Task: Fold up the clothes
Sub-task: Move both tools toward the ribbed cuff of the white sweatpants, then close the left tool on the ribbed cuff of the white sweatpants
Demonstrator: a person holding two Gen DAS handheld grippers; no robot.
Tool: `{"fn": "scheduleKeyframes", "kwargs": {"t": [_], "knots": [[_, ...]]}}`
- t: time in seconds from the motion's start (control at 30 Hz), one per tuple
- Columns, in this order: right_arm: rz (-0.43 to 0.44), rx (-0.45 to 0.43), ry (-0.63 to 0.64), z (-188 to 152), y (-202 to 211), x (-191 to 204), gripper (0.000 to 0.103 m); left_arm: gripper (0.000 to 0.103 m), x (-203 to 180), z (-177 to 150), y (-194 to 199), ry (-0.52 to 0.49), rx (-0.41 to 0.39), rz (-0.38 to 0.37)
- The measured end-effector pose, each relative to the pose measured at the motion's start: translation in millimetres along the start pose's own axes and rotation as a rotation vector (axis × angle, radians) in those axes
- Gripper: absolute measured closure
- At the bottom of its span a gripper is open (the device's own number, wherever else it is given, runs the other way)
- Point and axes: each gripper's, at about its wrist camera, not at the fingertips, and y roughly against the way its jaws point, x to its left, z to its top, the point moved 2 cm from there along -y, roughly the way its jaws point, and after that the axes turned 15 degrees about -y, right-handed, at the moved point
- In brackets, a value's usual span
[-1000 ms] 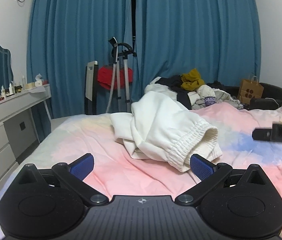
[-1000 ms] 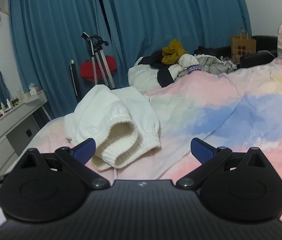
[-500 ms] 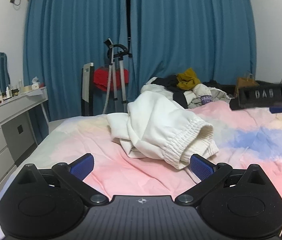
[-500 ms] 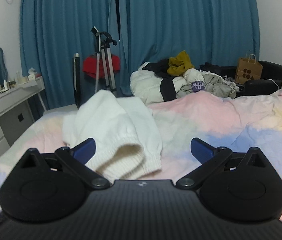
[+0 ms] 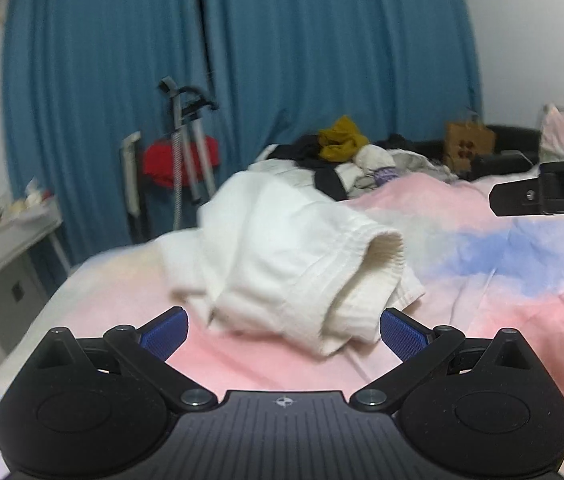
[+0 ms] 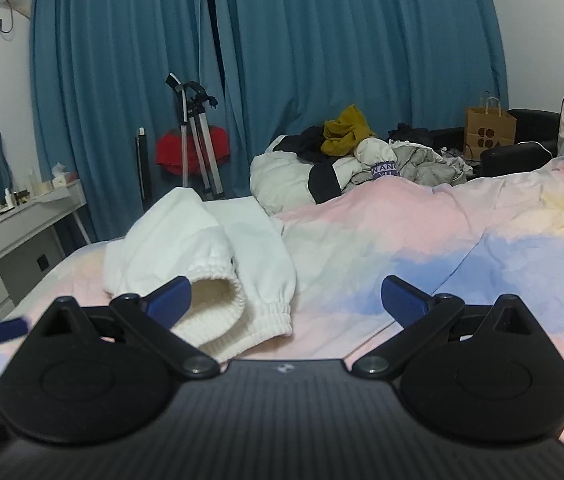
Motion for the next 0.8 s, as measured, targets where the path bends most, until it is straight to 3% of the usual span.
{"fn": "scheduleKeyframes", "kwargs": {"t": [0.2,0.27,0.4,0.53,0.8], "knots": [[-0.05,0.015,-0.047,0.3,-10.5,-34.8,0.0,0.0,-47.9,29.6,-62.1,-0.261,-0.031,0.005],[-0.054,0.03,-0.099,0.9,-15.7,-48.3,0.0,0.0,-62.3,36.4,-83.3,-0.303,-0.027,0.023],[-0.055,0.044,-0.18,0.1,-25.8,-66.9,0.0,0.0,-84.0,48.6,-127.6,-0.341,0.002,0.056],[-0.073,0.058,-0.173,-4.1,-33.7,-72.7,0.0,0.0,-100.8,51.3,-162.7,-0.398,0.047,0.061],[-0.105,0.056,-0.191,-4.9,-34.6,-78.6,0.0,0.0,-94.6,57.6,-153.7,-0.335,-0.013,0.111]]}}
